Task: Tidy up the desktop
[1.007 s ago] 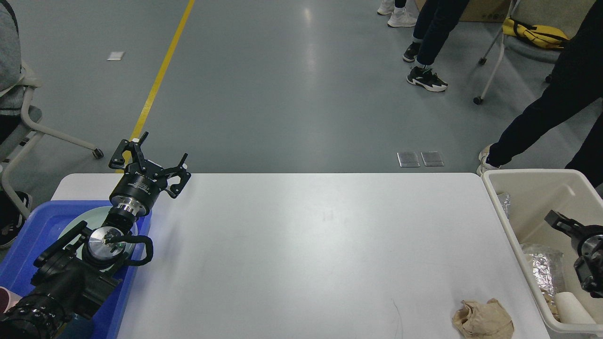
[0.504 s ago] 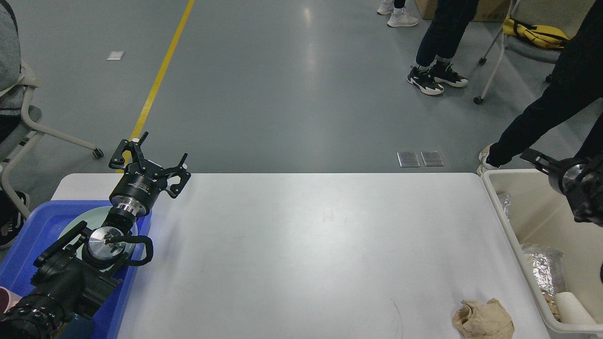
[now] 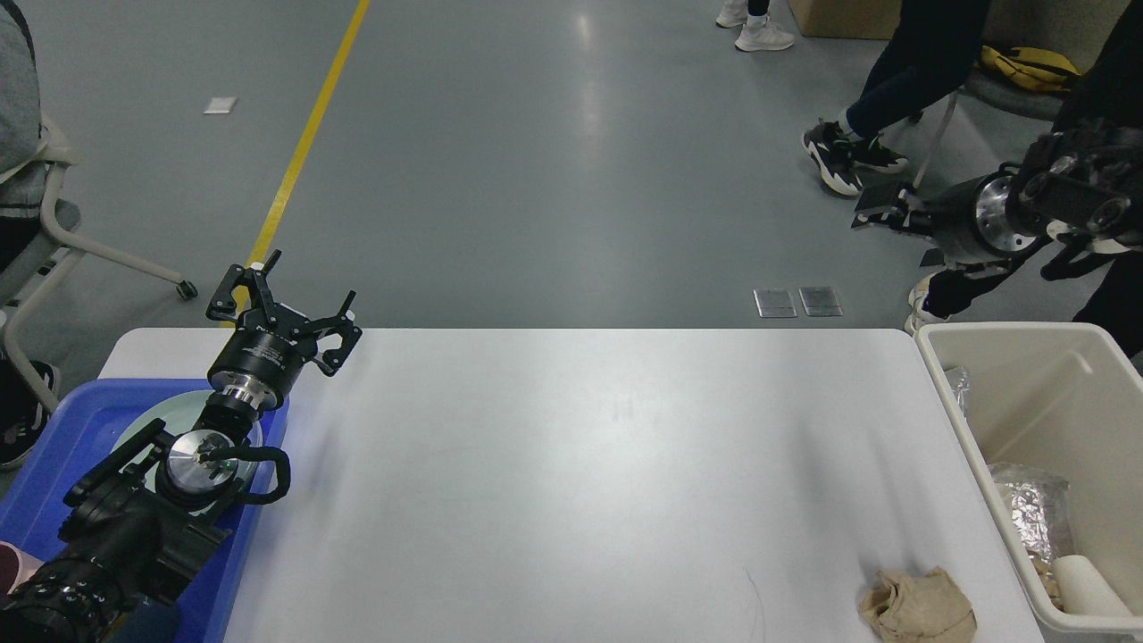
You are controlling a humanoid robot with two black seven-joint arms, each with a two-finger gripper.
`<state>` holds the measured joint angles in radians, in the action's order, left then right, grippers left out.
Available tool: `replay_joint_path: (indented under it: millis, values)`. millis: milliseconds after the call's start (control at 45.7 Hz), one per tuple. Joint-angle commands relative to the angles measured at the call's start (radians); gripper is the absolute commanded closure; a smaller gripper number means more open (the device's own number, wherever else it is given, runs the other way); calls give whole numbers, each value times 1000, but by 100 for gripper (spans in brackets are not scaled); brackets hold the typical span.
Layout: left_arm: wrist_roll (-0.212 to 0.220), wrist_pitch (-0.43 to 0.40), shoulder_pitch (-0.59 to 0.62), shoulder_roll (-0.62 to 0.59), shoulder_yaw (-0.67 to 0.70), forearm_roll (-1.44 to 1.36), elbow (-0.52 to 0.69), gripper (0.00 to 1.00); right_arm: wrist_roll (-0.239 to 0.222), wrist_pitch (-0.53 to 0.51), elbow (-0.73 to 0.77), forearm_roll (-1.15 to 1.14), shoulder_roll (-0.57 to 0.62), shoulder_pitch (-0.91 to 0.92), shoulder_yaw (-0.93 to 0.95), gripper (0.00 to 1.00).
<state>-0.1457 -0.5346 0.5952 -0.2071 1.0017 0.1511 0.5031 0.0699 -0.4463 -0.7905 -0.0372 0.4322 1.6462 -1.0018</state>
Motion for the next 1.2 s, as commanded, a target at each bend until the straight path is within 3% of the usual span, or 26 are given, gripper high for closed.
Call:
replay_joint_path:
  millis: [0, 263, 526, 1182]
  values:
    - [0, 1, 0, 0, 0, 1, 0, 4, -4, 1, -255, -52, 17, 102, -1, 0]
    - [0, -1, 0, 0, 0, -1, 0, 4, -18, 4, -536, -76, 5, 198, -6, 0]
    - [0, -1, 0, 0, 0, -1, 0, 4, -18, 49, -699, -75, -17, 251, -57, 0]
    - [0, -1, 0, 0, 0, 1, 0, 4, -16, 107, -691, -37, 5, 250, -67, 0]
